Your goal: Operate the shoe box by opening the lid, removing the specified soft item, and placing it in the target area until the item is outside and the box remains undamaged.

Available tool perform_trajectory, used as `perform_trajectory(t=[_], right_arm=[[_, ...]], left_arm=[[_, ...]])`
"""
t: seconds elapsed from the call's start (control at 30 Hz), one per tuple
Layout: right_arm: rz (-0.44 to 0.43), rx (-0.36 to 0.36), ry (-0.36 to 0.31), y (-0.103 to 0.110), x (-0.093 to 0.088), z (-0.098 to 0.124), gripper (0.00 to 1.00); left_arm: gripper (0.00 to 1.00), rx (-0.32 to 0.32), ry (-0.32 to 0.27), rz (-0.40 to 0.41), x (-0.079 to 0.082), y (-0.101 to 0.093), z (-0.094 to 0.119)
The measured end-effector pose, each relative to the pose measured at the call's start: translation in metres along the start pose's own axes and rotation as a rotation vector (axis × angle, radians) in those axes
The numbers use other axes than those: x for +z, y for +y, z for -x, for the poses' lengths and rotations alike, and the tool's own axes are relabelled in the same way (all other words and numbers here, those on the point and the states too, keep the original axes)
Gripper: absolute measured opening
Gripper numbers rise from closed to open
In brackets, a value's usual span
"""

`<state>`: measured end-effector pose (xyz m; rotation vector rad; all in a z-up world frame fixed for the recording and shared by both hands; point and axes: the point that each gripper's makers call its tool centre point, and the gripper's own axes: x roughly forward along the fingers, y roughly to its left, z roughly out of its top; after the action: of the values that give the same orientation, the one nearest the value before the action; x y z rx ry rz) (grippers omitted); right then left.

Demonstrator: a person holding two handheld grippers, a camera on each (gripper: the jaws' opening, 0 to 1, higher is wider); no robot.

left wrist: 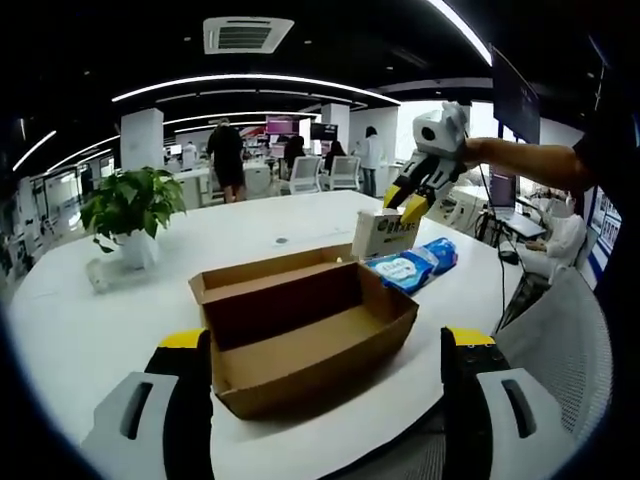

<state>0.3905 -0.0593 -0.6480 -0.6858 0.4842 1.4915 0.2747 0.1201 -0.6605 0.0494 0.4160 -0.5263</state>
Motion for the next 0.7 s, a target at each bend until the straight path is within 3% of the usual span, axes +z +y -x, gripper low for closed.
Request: perform_trajectory(t=[0.7], right_arm=[[0.021,-0.077,0.049,-0.024,-0.032,0.047,0.14]], left_arm=[[0.99,-0.004,-0.005,-0.001,0.005,-0.003,-0.004]])
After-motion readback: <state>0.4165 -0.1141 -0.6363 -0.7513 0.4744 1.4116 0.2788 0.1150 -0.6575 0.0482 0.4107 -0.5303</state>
